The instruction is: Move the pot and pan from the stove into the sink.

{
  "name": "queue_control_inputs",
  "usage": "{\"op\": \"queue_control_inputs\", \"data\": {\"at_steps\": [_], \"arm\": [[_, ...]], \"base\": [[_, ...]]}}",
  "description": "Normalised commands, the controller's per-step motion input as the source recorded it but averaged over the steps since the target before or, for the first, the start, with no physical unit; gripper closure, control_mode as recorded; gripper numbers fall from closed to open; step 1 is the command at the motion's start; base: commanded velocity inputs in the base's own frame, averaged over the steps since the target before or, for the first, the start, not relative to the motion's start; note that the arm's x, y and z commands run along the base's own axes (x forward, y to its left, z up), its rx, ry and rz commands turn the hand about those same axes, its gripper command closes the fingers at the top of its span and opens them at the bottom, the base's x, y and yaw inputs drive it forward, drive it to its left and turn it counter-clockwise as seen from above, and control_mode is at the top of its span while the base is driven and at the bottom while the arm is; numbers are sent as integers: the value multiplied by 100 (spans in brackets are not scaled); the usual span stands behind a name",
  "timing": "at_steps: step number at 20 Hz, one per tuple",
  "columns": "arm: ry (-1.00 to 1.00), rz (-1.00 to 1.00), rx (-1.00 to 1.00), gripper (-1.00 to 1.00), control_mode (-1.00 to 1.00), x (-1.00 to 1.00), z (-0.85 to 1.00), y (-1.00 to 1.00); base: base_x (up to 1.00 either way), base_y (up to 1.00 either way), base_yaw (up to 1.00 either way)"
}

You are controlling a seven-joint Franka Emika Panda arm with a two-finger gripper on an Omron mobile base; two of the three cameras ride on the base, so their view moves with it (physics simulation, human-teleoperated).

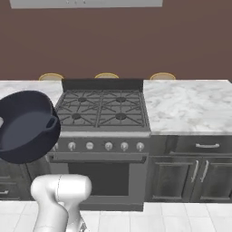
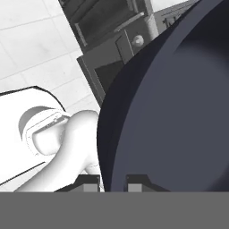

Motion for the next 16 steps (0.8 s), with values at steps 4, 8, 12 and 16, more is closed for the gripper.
{"op": "queue_control_inputs", "data": {"at_steps": [4,8,12,16], "arm": [[0,0,0,100,100,0,0,0],[0,0,0,100,100,0,0,0],[0,0,0,100,100,0,0,0],[0,0,0,100,100,0,0,0]], "base": [[2,-21,-47],[2,-12,-50],[1,-8,-50],[0,-5,-50]]}}
